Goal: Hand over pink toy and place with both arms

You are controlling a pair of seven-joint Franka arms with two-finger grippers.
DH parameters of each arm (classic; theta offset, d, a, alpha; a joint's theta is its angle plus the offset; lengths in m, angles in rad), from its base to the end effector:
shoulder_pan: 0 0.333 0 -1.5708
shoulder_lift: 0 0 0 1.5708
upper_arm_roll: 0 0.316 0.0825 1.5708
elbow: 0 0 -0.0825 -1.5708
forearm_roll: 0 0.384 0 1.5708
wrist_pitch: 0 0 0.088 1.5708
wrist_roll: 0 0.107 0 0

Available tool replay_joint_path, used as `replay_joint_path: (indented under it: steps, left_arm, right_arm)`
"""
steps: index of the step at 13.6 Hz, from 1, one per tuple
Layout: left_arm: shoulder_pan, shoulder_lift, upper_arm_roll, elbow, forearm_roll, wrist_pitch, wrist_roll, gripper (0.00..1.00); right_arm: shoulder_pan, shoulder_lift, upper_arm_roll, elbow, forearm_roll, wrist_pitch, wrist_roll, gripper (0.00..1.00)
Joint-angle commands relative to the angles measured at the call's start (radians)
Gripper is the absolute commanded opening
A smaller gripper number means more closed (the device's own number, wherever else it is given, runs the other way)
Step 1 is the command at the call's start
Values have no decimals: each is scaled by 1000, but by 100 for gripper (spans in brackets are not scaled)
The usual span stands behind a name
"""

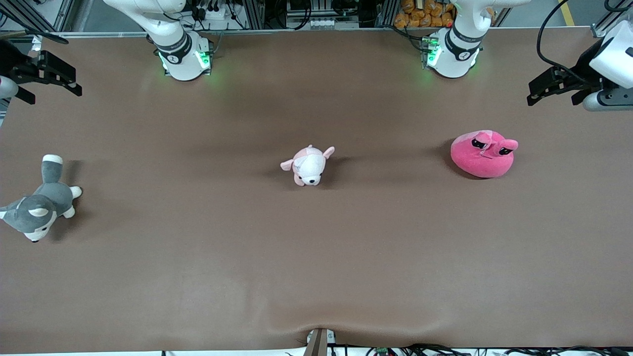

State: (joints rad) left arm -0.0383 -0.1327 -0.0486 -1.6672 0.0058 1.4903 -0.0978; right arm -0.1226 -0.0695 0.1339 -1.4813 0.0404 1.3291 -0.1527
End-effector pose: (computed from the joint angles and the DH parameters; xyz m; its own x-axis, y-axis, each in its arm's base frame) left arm 0.5020 -0.0448 0.6427 0.9990 0.0122 -0.0429 0.0115 -0.9998 -0.0165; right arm 0.5054 0.0138 0.6820 0.9821 0.1716 -0.0775 0.1687 -0.9847 -0.0429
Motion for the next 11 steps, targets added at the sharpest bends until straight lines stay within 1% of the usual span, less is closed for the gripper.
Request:
replay_joint_path:
  steps: [1, 5, 6, 11]
  left_arm:
    - [3, 19, -5, 29, 5, -21, 21, 100]
    - [2, 31, 4, 66, 9, -21, -3, 100]
    - [2, 39, 1, 73, 28, -21, 0, 100]
    - [5, 39, 1, 66, 36, -61, -8, 100]
  right_arm:
    - [-28, 10, 13, 22, 24, -14, -16, 100]
    - [-28, 10, 13, 22, 24, -14, -16, 100]
    - [-28, 10, 13, 22, 24, -16, -16, 100]
    - [-29, 10, 13, 22, 24, -14, -16, 100]
